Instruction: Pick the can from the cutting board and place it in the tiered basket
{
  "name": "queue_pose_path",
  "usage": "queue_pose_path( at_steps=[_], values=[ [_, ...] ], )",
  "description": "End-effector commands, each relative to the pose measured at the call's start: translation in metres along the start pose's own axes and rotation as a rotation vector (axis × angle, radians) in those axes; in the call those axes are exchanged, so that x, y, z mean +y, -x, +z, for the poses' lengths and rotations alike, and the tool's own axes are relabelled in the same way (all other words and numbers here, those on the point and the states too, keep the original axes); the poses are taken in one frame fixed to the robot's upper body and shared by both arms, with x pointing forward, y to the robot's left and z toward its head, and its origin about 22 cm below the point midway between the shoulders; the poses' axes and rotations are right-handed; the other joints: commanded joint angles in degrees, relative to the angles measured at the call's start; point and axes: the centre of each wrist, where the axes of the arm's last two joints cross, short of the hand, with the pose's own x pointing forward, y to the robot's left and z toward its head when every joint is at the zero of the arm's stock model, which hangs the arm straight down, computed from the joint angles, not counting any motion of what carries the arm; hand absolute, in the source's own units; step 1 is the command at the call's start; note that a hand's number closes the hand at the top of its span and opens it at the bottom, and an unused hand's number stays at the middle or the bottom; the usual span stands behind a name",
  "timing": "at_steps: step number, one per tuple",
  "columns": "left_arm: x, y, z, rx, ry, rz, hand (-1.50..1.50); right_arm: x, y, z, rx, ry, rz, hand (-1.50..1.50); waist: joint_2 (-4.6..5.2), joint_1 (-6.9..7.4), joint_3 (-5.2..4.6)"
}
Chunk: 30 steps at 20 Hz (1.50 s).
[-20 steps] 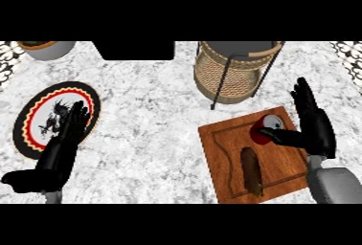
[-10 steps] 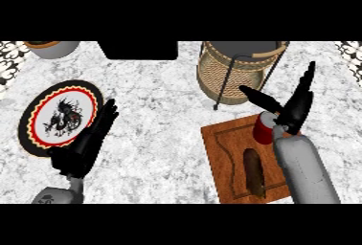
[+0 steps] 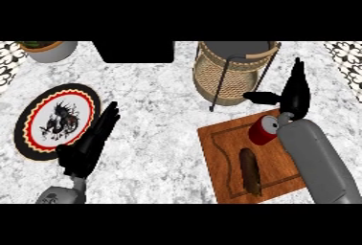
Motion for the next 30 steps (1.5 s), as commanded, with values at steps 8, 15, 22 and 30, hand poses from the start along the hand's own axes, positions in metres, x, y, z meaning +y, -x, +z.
queue_pose_path(
  at_steps=[8, 15, 22, 30],
  values=[
    [0.004, 0.006, -0.002, -0.002, -0.007, 0.004, 0.00, 0.004, -0.107, 0.024, 0.268, -0.294, 0.589, -1.50, -0.49, -0.04, 0.40],
    [0.005, 0.008, 0.002, -0.004, 0.001, 0.017, 0.00, -0.012, -0.146, 0.040, 0.358, -0.292, 0.633, -1.50, -0.24, -0.64, 0.75],
    [-0.002, 0.006, -0.005, -0.008, -0.014, 0.017, 0.00, 0.006, -0.112, 0.029, 0.440, -0.216, 0.765, -1.50, -0.03, -1.04, 0.73],
    [-0.003, 0.007, 0.002, 0.005, -0.015, 0.014, 0.00, 0.008, -0.085, 0.029, 0.535, -0.265, 0.678, -1.50, 0.15, -0.58, 0.87]
  ],
)
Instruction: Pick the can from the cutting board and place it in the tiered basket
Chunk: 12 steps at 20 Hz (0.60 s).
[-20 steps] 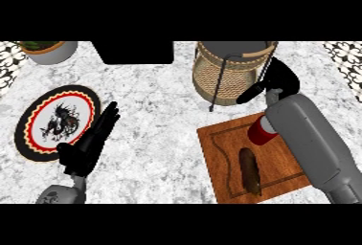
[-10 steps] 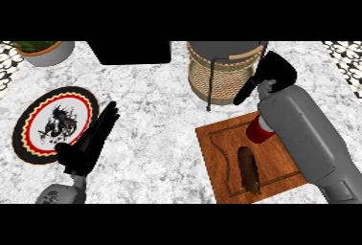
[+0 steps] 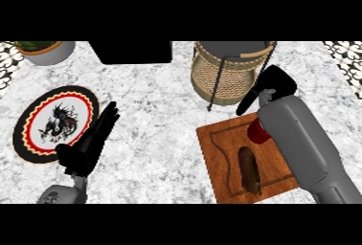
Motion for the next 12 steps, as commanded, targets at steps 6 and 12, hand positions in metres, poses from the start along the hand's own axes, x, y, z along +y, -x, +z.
queue_pose_path(
  at_steps=[6, 12],
  values=[
    [0.009, -0.001, -0.003, 0.003, 0.008, -0.010, 0.00, 0.026, 0.007, 0.008, 0.250, -0.003, 0.027, -1.50, 0.26, 0.50, -0.01],
    [-0.002, 0.004, 0.008, 0.006, 0.017, -0.015, 0.00, 0.034, 0.042, 0.001, 0.302, -0.029, -0.002, -1.50, 0.18, 0.45, 0.05]
  ],
)
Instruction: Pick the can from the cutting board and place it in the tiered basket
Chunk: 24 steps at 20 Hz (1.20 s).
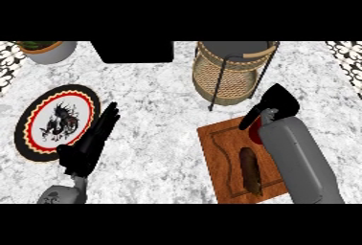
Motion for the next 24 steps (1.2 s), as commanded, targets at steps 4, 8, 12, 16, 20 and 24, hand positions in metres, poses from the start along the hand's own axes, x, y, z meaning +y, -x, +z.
queue_pose_path(
  at_steps=[4, 8, 12, 16, 20, 24],
  values=[
    [-0.003, -0.006, 0.003, -0.017, 0.003, 0.003, 0.00, 0.022, 0.013, 0.019, 0.224, -0.025, 0.002, -1.50, 0.06, 0.31, 0.00],
    [0.001, 0.003, 0.006, -0.007, 0.024, 0.005, 0.00, 0.035, 0.020, 0.013, 0.239, -0.039, -0.007, -1.50, 0.48, 1.14, 0.04],
    [-0.012, -0.015, -0.006, -0.018, 0.004, 0.004, 0.00, 0.033, 0.037, 0.017, 0.232, -0.040, 0.023, -1.50, 0.31, 0.72, 0.06],
    [-0.006, -0.002, -0.017, -0.031, 0.020, -0.002, 0.00, 0.031, 0.039, 0.011, 0.177, -0.025, -0.061, 1.50, 0.56, 1.04, 0.07],
    [-0.007, -0.019, -0.009, -0.004, 0.018, 0.011, 0.00, 0.032, 0.045, -0.006, 0.070, 0.079, -0.071, 1.50, 0.56, 1.48, 0.10],
    [-0.012, -0.004, -0.015, -0.021, 0.030, -0.006, 0.00, 0.026, 0.023, 0.010, 0.054, 0.095, -0.085, 1.50, 0.59, 1.39, 0.09]
  ],
)
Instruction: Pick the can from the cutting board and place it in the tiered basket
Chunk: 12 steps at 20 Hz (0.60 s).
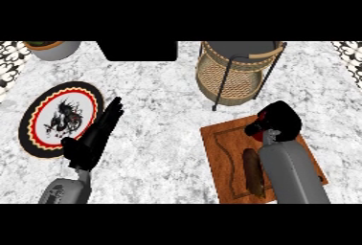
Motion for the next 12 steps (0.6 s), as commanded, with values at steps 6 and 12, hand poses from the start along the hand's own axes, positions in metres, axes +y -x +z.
queue_pose_path(
  at_steps=[6, 12],
  values=[
    [-0.004, 0.011, 0.000, 0.003, 0.007, -0.009, 0.00, 0.005, -0.011, 0.000, 0.096, 0.064, 0.007, 1.50, 0.10, 0.04, 0.04],
    [0.016, 0.010, 0.008, 0.029, -0.044, -0.005, 0.00, 0.043, 0.063, 0.030, 0.313, 0.129, -0.006, 1.50, -1.20, -2.64, -0.08]
  ],
)
